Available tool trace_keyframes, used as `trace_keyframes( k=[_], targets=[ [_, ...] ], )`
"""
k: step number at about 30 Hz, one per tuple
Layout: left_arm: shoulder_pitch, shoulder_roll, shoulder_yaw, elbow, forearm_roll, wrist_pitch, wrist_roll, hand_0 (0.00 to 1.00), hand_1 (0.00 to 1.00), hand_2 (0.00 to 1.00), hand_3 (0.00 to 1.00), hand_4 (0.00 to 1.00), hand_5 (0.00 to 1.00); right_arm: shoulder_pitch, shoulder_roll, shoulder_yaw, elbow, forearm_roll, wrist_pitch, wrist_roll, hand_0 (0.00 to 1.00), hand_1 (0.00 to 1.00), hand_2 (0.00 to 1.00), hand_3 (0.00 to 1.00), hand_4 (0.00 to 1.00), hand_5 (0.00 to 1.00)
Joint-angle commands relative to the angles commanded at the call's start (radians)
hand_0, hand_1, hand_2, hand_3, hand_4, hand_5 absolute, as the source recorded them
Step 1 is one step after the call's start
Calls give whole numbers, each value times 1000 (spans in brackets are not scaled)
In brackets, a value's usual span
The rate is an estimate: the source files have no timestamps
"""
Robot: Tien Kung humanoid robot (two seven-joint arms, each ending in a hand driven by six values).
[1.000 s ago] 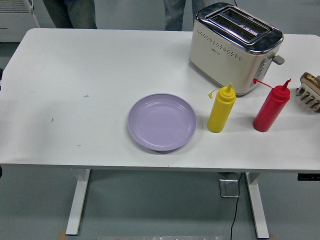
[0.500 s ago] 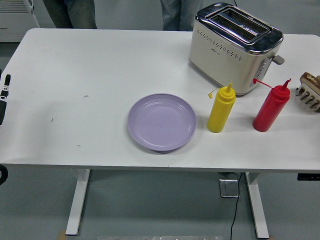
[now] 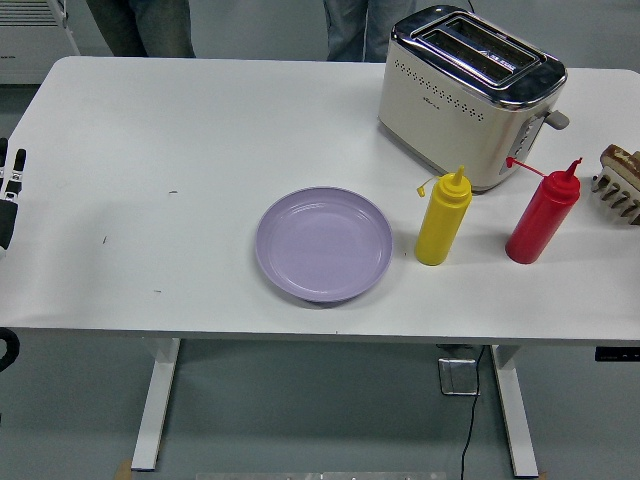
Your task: Push plate across desktop,pick up the break from the machine,place the break in the plate
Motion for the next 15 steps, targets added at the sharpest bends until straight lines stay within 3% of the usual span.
trace_keyframes(
  k=[15],
  targets=[
    [-7, -3, 13, 6, 2, -2, 5, 837, 839, 880, 835, 665, 998, 1, -1, 3, 0, -1, 0, 1, 811, 792, 792, 796, 428, 425]
  ],
)
